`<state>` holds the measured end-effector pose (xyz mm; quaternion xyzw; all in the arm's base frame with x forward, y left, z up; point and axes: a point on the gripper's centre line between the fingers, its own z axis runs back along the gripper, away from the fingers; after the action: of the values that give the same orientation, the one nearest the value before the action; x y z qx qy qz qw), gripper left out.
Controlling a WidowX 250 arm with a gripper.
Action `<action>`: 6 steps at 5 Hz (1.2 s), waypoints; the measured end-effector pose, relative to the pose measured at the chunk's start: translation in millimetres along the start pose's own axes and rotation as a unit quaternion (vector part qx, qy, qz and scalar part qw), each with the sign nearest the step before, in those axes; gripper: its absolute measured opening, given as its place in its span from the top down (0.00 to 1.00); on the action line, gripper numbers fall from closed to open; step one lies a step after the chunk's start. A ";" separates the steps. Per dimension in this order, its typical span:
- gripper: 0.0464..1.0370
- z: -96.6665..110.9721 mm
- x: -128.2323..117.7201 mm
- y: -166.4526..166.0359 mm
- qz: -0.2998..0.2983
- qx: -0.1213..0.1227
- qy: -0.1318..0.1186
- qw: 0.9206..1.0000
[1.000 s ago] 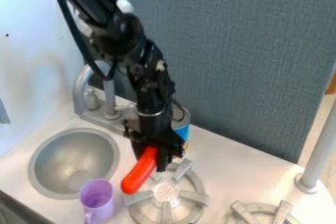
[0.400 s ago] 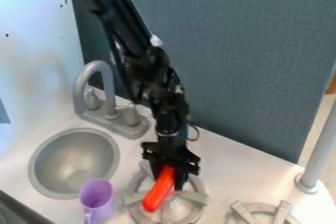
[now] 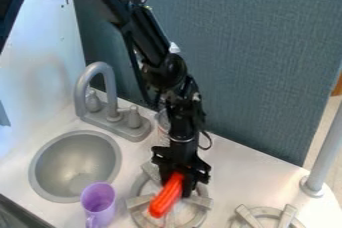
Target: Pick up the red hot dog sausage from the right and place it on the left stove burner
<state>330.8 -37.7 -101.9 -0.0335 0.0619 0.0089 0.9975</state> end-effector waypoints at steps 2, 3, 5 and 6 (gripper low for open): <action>0.04 4.7 -19.6 -17.1 -0.049 0.026 0.000 0.998; 0.04 38.5 -26.8 -28.2 -0.074 0.022 -0.059 0.995; 0.04 75.8 -83.8 -10.6 -0.095 0.049 -0.083 0.991; 0.04 78.2 -98.7 8.4 -0.061 0.104 -0.035 0.992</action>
<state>242.3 -25.4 -12.8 0.0675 0.0250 -0.0572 0.9958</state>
